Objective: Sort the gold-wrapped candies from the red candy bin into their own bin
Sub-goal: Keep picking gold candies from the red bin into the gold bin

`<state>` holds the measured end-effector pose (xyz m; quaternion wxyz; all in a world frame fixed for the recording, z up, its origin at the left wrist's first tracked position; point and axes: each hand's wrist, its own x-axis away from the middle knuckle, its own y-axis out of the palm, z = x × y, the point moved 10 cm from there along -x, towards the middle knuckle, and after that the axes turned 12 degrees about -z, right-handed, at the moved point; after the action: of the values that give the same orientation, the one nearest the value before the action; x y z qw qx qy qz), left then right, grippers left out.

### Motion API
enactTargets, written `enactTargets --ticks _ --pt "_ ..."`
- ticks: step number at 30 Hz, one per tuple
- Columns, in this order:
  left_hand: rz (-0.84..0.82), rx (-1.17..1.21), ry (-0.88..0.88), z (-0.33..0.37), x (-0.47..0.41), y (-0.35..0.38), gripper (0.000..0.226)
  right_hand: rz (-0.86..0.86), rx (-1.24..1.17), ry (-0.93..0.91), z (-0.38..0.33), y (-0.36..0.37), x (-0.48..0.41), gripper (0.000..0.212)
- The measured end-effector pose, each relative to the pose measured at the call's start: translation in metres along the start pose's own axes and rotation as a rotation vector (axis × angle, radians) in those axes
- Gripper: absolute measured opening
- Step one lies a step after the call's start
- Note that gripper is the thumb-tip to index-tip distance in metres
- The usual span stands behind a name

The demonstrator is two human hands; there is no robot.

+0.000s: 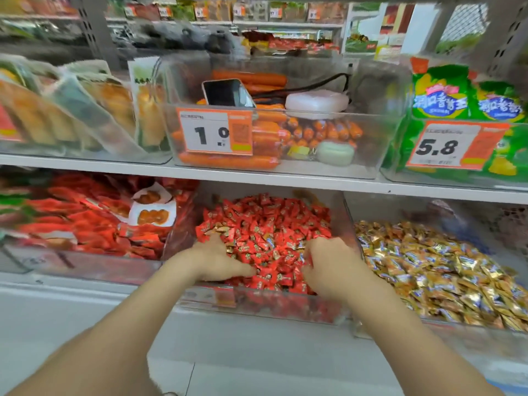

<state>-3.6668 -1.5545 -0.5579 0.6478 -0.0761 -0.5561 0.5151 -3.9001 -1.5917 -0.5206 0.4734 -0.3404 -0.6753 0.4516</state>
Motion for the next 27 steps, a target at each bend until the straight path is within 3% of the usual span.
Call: enactTargets --ticks 2,5,8,11,16,17,21,22,24,25,27 --pt "-0.124 0.021 -0.011 -0.002 -0.004 0.005 0.155 -0.138 0.0 0.034 -0.002 0.011 -0.003 0.026" --pt "-0.241 -0.006 -0.01 -0.004 -0.01 0.012 0.167 -0.373 0.0 0.017 -0.008 0.033 -0.006 0.057" --pt "-0.269 0.024 0.005 0.001 -0.012 0.017 0.152 -0.481 -0.168 0.009 -0.014 0.041 -0.012 0.082" --pt "-0.238 0.046 0.038 0.013 -0.008 0.019 0.119 -0.453 -0.406 0.024 -0.019 0.041 -0.018 0.102" --pt "-0.222 0.262 0.098 0.029 -0.014 0.033 0.064 -0.376 -0.741 0.001 -0.034 0.049 -0.028 0.108" --pt "-0.209 0.33 0.108 0.029 -0.016 0.034 0.065 -0.343 -0.835 0.003 -0.034 0.049 -0.031 0.109" --pt "-0.164 0.584 0.241 0.034 -0.026 0.026 0.113 -0.224 -1.144 -0.052 -0.031 0.039 -0.042 0.104" --pt "-0.141 0.651 0.292 0.036 -0.03 0.02 0.11 -0.178 -1.181 -0.086 -0.03 0.03 -0.043 0.099" --pt "-0.083 0.732 0.414 0.045 -0.02 0.006 0.079 -0.089 -1.234 -0.123 -0.024 0.012 -0.044 0.098" --pt "-0.037 0.718 0.472 0.049 -0.016 -0.003 0.066 -0.054 -1.242 -0.136 -0.019 0.006 -0.046 0.1" --pt "0.049 0.584 0.551 0.055 -0.006 -0.017 0.062 -0.018 -1.171 -0.139 -0.011 -0.004 -0.045 0.097"
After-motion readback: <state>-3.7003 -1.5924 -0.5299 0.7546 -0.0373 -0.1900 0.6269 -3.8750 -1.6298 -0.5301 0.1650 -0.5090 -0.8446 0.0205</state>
